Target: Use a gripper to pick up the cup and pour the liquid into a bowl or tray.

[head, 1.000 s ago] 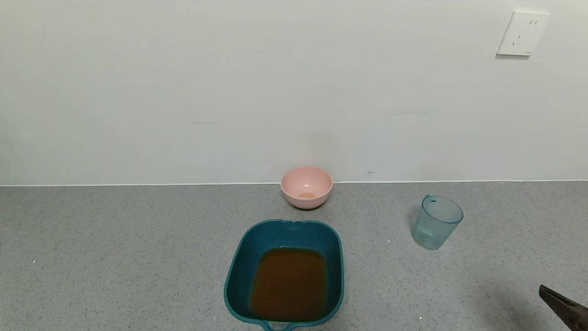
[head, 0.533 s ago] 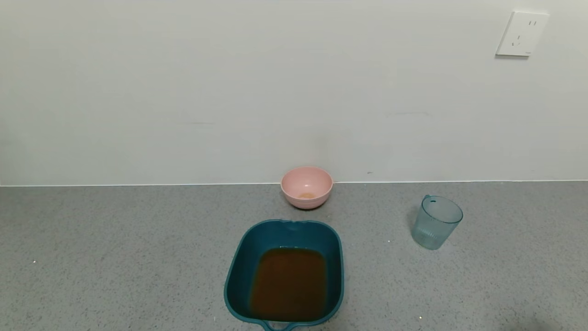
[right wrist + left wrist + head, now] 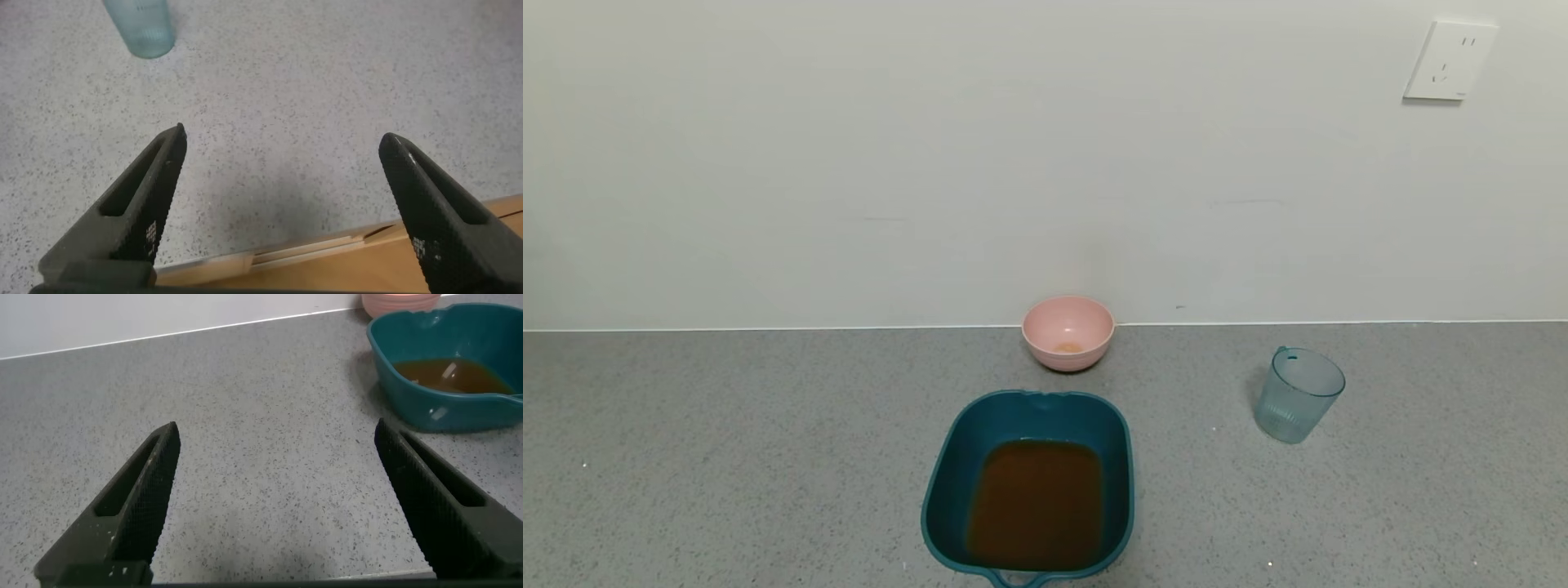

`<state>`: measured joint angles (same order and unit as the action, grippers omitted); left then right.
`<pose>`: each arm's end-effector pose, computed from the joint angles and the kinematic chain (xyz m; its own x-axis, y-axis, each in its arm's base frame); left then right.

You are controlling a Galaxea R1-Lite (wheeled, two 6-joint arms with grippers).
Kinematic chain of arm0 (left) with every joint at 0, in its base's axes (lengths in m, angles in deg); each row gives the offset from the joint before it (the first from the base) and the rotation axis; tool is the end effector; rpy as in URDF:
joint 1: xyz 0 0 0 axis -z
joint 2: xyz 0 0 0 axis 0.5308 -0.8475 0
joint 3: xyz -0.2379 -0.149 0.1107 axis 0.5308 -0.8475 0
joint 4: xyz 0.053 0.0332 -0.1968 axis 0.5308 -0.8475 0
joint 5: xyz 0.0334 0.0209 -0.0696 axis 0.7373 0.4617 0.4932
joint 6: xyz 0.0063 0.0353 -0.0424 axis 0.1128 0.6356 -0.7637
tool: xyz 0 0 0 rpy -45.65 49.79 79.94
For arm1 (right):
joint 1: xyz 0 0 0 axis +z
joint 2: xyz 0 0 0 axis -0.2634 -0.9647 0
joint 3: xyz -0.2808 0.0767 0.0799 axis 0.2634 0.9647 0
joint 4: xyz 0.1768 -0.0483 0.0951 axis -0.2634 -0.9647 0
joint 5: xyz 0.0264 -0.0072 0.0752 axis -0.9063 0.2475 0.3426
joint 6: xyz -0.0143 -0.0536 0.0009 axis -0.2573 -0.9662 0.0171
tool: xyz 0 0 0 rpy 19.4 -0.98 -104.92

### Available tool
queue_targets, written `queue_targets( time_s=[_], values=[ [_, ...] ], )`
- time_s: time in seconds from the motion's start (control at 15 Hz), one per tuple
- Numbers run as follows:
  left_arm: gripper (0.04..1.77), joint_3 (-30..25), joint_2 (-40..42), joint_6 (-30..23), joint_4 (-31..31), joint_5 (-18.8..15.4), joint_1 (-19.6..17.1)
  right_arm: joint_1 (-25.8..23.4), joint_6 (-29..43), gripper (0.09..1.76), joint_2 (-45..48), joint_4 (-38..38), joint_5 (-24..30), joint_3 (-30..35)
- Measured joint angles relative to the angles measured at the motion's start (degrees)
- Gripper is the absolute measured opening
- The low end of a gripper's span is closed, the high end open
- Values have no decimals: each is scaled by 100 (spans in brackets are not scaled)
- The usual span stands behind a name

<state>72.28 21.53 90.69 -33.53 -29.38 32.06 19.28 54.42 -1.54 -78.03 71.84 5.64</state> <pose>0.0260 -0.0008 0.0750 0.9999 -0.0135 -0.0029 0.0137 0.9963 0.0846 0.0343 -0.0140 0.1242 0.9404 -0.2293 -0.2513 0.2337 0.9722 -0.0124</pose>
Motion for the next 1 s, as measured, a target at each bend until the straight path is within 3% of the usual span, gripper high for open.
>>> queue_targets(
  time_s=[0.2, 0.47, 1.0],
  values=[
    [172, 0, 0, 0, 0, -2, 0, -317, 5, 171, 276, 11, 653, 83],
    [172, 0, 0, 2, -2, -2, 0, -391, -52, 171, 945, 234, 990, 239],
    [172, 0, 0, 2, 0, -2, 0, -377, -605, 171, 1670, 2239, 1481, 1329]
  ],
)
